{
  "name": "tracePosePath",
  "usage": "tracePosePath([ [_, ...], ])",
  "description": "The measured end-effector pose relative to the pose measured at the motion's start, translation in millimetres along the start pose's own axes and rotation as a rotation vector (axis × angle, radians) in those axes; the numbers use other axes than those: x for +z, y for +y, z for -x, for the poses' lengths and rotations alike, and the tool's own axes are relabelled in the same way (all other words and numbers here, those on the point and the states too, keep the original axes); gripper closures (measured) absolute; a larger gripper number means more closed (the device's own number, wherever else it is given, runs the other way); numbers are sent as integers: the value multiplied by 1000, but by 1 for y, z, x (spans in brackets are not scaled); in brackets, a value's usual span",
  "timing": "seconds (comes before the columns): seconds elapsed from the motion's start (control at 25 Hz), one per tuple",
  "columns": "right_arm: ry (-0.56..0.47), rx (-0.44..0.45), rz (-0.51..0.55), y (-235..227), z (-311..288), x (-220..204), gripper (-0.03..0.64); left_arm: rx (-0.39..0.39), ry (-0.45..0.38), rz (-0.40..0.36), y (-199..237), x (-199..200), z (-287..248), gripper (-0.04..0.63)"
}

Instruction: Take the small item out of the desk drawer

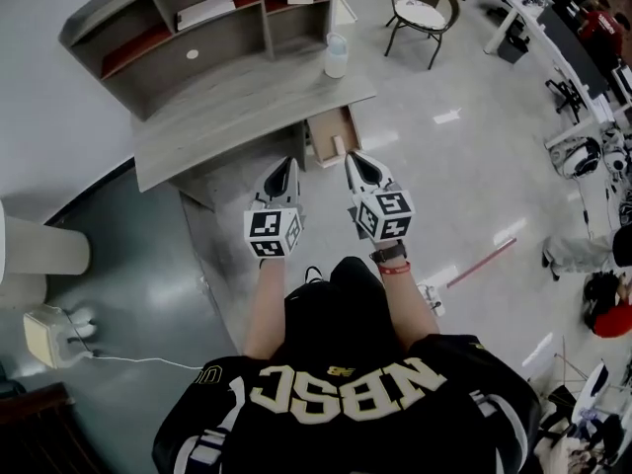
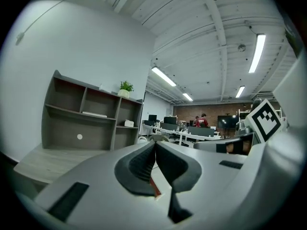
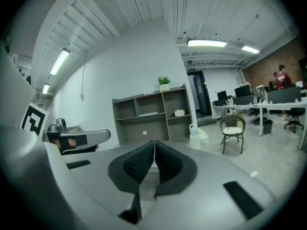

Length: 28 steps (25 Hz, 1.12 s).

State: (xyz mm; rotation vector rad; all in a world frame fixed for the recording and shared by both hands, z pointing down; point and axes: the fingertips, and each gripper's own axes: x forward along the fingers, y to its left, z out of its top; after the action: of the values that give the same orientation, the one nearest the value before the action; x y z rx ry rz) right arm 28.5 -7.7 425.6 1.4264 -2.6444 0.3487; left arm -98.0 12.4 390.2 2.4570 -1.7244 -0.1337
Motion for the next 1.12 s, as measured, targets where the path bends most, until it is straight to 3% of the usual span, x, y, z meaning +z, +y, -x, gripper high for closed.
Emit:
tracePosePath([
  [0.4, 72, -25, -49, -35, -58, -29, 603, -53, 82, 23, 18, -41, -57, 580],
  [0.64, 167, -40, -46, -71, -96, -58, 594, -69, 129, 43, 26, -64, -103, 580],
  [0.96, 298, -47, -93, -115, -124, -105, 499, -89, 210, 63, 20, -103, -151, 580],
  [1.12, 354, -49, -108, -131, -133, -129, 485, -85, 256, 78, 19, -124, -166, 580],
])
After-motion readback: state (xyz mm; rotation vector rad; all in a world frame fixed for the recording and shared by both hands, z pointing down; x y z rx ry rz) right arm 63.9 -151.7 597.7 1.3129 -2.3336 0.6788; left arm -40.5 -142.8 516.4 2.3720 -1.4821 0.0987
